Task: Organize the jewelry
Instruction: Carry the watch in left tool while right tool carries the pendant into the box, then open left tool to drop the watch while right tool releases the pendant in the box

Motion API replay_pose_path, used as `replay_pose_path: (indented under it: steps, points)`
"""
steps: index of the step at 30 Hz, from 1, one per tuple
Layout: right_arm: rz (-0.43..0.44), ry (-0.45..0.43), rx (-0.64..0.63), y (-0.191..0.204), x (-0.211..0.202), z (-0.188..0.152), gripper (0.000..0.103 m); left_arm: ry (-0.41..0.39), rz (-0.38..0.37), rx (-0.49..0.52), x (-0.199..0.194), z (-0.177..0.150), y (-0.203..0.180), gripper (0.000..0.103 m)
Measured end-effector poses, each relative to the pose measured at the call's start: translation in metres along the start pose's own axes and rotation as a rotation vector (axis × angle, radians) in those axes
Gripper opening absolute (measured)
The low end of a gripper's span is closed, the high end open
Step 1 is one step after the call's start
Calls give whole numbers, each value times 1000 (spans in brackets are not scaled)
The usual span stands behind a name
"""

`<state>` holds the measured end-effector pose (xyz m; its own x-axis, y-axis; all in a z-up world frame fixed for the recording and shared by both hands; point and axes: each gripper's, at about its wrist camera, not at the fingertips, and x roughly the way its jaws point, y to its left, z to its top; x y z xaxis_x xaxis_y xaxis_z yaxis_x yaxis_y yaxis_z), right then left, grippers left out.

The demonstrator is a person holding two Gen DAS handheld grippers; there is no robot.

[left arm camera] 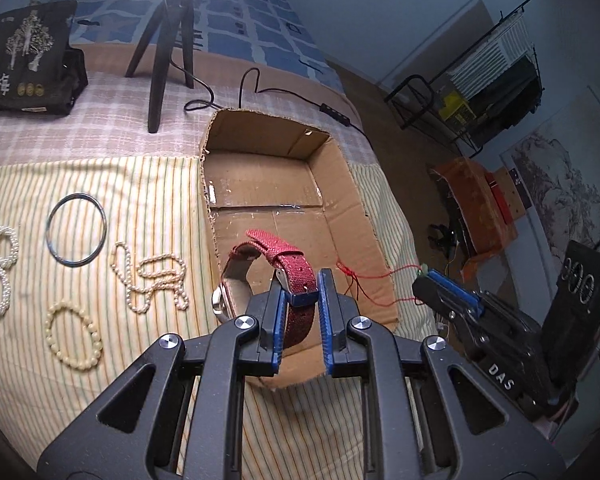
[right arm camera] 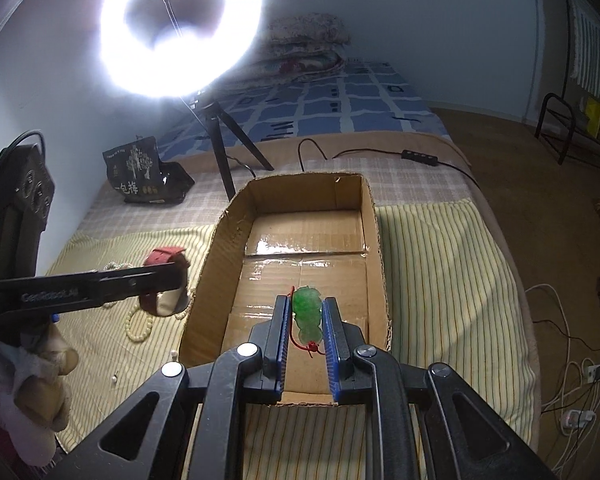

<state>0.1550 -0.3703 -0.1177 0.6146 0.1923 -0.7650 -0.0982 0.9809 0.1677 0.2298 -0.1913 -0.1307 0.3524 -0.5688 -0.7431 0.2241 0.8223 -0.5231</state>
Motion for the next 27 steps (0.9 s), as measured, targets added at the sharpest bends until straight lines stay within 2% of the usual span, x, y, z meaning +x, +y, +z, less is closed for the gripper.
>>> replay_pose_path:
  steps: [6, 15, 16, 17, 18, 19, 20, 21, 23, 25, 27]
  points:
    - [-4, 21, 19, -4, 8, -4, 15, 21, -11, -18, 14, 3, 3, 13]
    - [7, 29, 31, -6, 10, -6, 16, -9, -21, -31, 12, 9, 7, 13]
    - [7, 29, 28, -5, 10, -6, 19, -13, -18, -27, 11, 9, 7, 15]
    - [7, 29, 26, -5, 10, -7, 23, -16, -16, -22, 10, 10, 6, 22]
    - [7, 25, 24, -4, 10, -7, 32, -22, -13, -18, 9, 10, 4, 32]
    - [4, 20, 22, -4, 9, -6, 43, -30, -8, -14, 7, 10, 3, 36]
    - [-5, 17, 22, -3, 9, -6, 49, -38, -4, -7, 5, 10, 2, 37]
    - [-9, 15, 22, -3, 9, -6, 62, -41, 1, -2, 4, 10, 1, 37]
    - [-19, 5, 20, -1, 7, -5, 75, -46, 9, 8, 2, 11, 0, 37]
    - [-31, -4, 17, 0, 6, -5, 82, -48, 16, 13, 0, 10, 1, 39]
    - [-31, -4, 15, 2, 6, -4, 82, -49, 24, 16, -2, 10, 3, 39]
